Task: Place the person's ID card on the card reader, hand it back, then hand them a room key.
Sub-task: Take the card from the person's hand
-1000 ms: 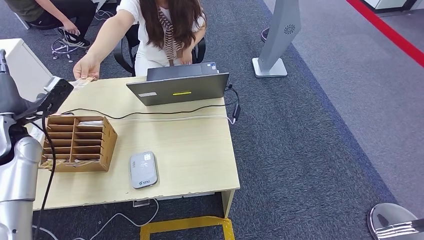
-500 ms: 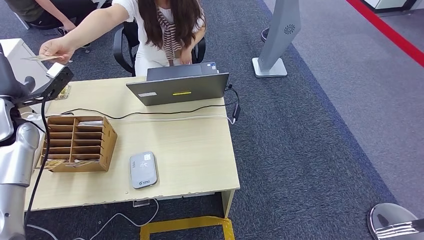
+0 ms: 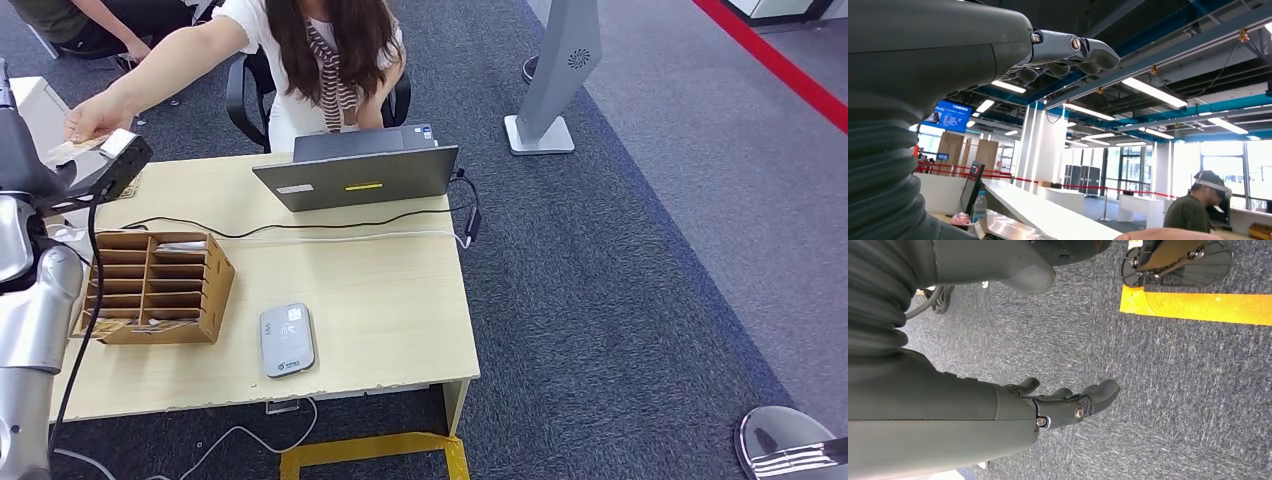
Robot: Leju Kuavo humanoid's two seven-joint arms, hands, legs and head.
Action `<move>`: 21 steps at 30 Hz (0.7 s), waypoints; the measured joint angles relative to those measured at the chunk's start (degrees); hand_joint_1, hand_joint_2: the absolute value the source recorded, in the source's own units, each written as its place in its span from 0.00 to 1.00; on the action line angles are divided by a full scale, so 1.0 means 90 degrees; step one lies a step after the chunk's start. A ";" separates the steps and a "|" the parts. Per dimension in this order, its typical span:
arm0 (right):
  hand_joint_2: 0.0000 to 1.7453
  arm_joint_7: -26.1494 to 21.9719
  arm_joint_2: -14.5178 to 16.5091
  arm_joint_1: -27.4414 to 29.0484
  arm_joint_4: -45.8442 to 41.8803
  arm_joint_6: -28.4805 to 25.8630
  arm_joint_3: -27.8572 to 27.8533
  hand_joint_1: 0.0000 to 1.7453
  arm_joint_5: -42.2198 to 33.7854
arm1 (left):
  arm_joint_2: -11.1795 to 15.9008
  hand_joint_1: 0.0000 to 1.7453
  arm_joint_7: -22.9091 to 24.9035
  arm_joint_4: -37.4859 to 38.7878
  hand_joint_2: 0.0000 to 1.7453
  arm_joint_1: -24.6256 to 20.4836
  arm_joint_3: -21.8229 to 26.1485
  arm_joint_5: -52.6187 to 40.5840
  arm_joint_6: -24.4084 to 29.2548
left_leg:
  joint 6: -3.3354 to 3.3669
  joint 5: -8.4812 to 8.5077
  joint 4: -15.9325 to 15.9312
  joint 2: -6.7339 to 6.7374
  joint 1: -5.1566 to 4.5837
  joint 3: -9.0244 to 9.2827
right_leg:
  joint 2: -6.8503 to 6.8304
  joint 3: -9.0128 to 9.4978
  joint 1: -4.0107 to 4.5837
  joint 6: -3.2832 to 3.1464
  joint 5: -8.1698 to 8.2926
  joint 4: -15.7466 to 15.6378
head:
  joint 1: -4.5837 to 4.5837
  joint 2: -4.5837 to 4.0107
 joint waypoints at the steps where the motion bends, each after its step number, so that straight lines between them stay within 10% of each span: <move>1: 1.00 0.0001 0.0000 0.0000 0.0000 0.0002 0.0000 0.00 0.0002 | 0.0007 0.00 0.0025 0.0022 1.00 -0.0004 -0.0045 0.0000 -0.0041 | 0.0000 0.0000 0.0000 0.0000 0.0000 0.0000 | 0.0000 0.0000 0.0000 0.0000 0.0000 0.0000 | 0.0000 0.0000; 12: 1.00 0.0044 0.0000 0.0000 0.0003 0.0025 0.0000 0.00 0.0008 | 0.0036 0.00 0.0189 0.0265 1.00 -0.0005 -0.0511 0.0000 -0.0124 | 0.0000 0.0000 0.0000 0.0000 0.0000 0.0000 | 0.0000 0.0000 0.0000 0.0000 0.0000 0.0000 | 0.0000 0.0000; 16: 1.00 0.0045 0.0000 -0.0001 0.0008 0.0056 0.0000 0.00 0.0012 | 0.0030 1.00 0.0208 0.0318 1.00 -0.0003 -0.0669 0.0000 -0.0127 | 0.0000 0.0000 0.0000 0.0000 0.0000 0.0000 | 0.0000 0.0000 0.0000 0.0000 0.0000 0.0000 | 0.0001 0.0000; 21: 1.00 0.0046 0.0000 -0.0001 0.0013 0.0083 0.0000 0.00 0.0012 | 0.0007 1.00 0.0173 0.0328 1.00 0.0016 -0.0789 0.0000 -0.0127 | 0.0000 0.0000 0.0000 0.0000 0.0000 -0.0001 | -0.0001 0.0000 0.0000 0.0000 0.0000 0.0000 | 0.0000 0.0000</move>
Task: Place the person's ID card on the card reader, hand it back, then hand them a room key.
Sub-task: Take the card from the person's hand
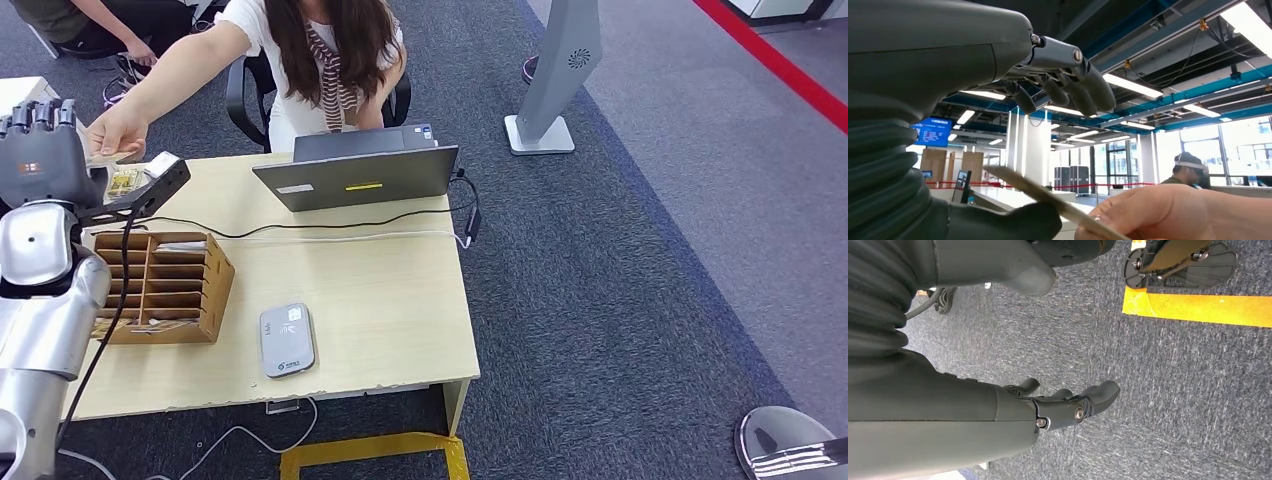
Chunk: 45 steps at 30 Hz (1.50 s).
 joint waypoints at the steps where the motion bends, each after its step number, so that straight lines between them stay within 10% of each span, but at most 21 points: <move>1: 1.00 0.0000 0.0000 0.0000 0.0001 0.0002 0.0000 0.00 0.0000 | -0.0007 1.00 -0.0002 0.0001 1.00 0.0005 -0.0009 0.0000 0.0000 | 0.0000 0.0000 0.0000 0.0000 0.0000 0.0000 | 0.0000 0.0000 0.0000 0.0000 0.0000 0.0000 | 0.0000 0.0000; 23: 1.00 -0.0013 0.0015 0.0000 0.0007 0.0010 0.0000 0.00 0.0007 | -0.0059 1.00 -0.0575 -0.0070 1.00 0.0361 -0.0033 0.0013 0.0288 | 0.0000 0.0000 0.0000 0.0000 0.0000 0.0000 | 0.0001 -0.0001 0.0000 0.0000 0.0000 0.0000 | 0.0000 0.0000; 36: 1.00 -0.0005 0.0049 0.0001 0.0007 -0.0096 -0.0003 0.00 -0.0015 | -0.0991 1.00 -0.1331 -0.2117 1.00 0.2620 -0.0486 0.0038 -0.0107 | 0.0006 -0.0008 0.0000 0.0000 -0.0004 -0.0006 | 0.0001 -0.0002 -0.0003 0.0001 -0.0001 -0.0011 | 0.0005 0.0000; 45: 1.00 -0.0015 0.0050 0.0002 0.0007 -0.0120 -0.0005 0.00 -0.0051 | -0.1236 1.00 -0.1301 -0.2301 1.00 0.2892 -0.0739 0.0144 -0.0722 | 0.0003 -0.0004 0.0000 -0.0001 0.0002 -0.0004 | -0.0001 -0.0004 0.0001 0.0000 0.0000 -0.0007 | 0.0005 0.0000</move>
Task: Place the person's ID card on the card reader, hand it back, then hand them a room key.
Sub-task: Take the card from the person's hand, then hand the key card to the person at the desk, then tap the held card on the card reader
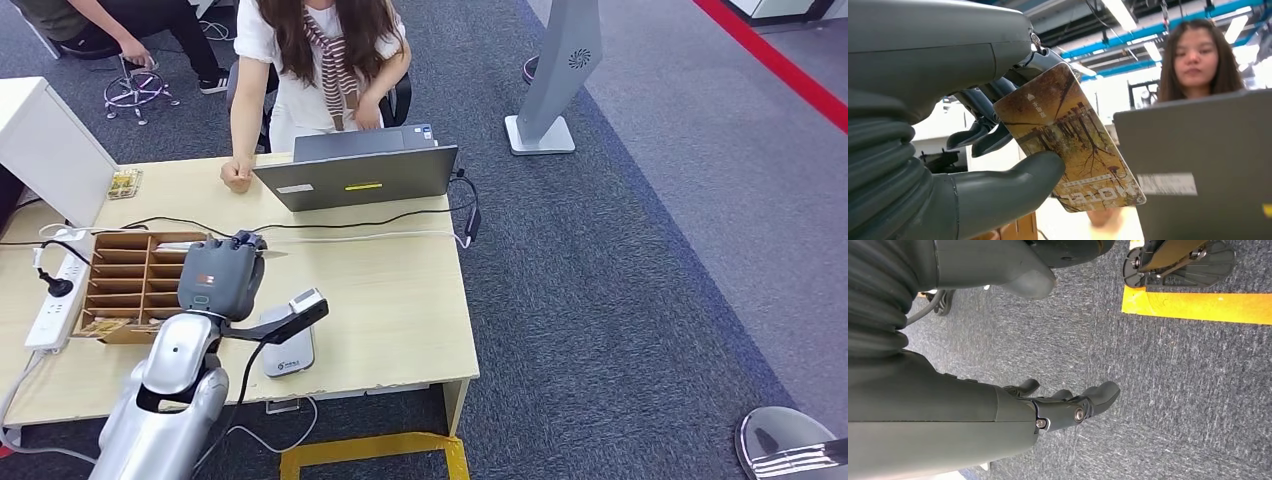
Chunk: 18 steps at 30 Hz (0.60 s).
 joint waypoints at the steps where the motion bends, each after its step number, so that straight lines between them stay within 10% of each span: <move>1: 1.00 0.0000 0.0001 0.0000 0.0000 -0.0004 0.0000 0.00 -0.0010 | -0.0030 1.00 0.0047 0.0006 1.00 0.0017 -0.0026 0.0022 -0.0117 | 0.0000 0.0000 0.0000 0.0000 0.0000 0.0000 | 0.0000 0.0000 0.0001 0.0000 0.0000 0.0000 | 0.0000 0.0000; 18: 1.00 0.0028 0.0001 0.0002 0.0000 -0.0003 -0.0007 0.00 -0.0017 | -0.0255 1.00 0.0743 0.0535 1.00 0.0067 -0.0158 0.0274 -0.1019 | 0.0001 -0.0001 0.0000 0.0001 -0.0001 -0.0002 | 0.0001 -0.0002 0.0000 0.0000 0.0000 0.0000 | 0.0000 0.0000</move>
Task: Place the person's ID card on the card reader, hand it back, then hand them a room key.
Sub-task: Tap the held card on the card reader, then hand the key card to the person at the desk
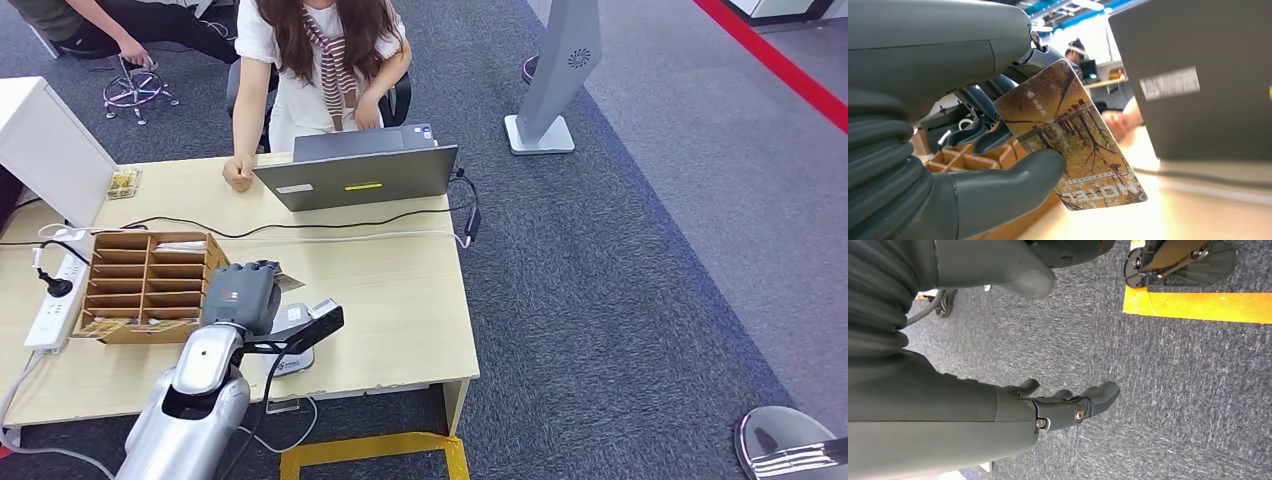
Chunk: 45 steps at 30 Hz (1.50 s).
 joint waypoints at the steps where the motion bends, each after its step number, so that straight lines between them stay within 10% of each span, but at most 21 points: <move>1: 1.00 0.0005 0.0000 0.0000 0.0000 0.0002 -0.0001 0.00 0.0009 | -0.0009 1.00 0.0022 0.0079 1.00 -0.0008 -0.0004 0.0016 -0.0067 | 0.0000 0.0000 0.0000 0.0000 0.0000 0.0000 | 0.0000 0.0000 0.0000 0.0000 0.0000 0.0000 | 0.0000 0.0000; 20: 1.00 0.0035 0.0000 -0.0001 0.0007 0.0036 -0.0002 0.00 0.0087 | -0.0029 1.00 0.0095 0.1159 1.00 -0.0320 -0.0231 0.0205 -0.0615 | 0.0000 0.0000 0.0000 -0.0001 0.0000 0.0002 | -0.0002 0.0004 0.0000 0.0000 0.0000 0.0000 | 0.0000 0.0000; 32: 1.00 -0.0027 0.0000 0.0013 0.0018 0.0000 -0.0002 0.00 0.0118 | -0.0053 1.00 0.0009 0.0695 1.00 -0.0368 -0.0212 0.0587 0.0605 | -0.0003 0.0004 0.0001 -0.0005 0.0001 -0.0004 | -0.0004 0.0001 0.0000 0.0000 0.0001 0.0002 | 0.0000 0.0000; 45: 1.00 0.0030 0.0000 0.0019 0.0032 0.0010 0.0004 0.00 0.0349 | 0.0457 1.00 0.0115 -0.0069 1.00 -0.1939 0.0456 0.0361 0.0970 | -0.0008 0.0009 0.0001 -0.0012 0.0002 -0.0005 | -0.0007 0.0000 0.0001 -0.0002 0.0002 0.0010 | -0.0001 0.0000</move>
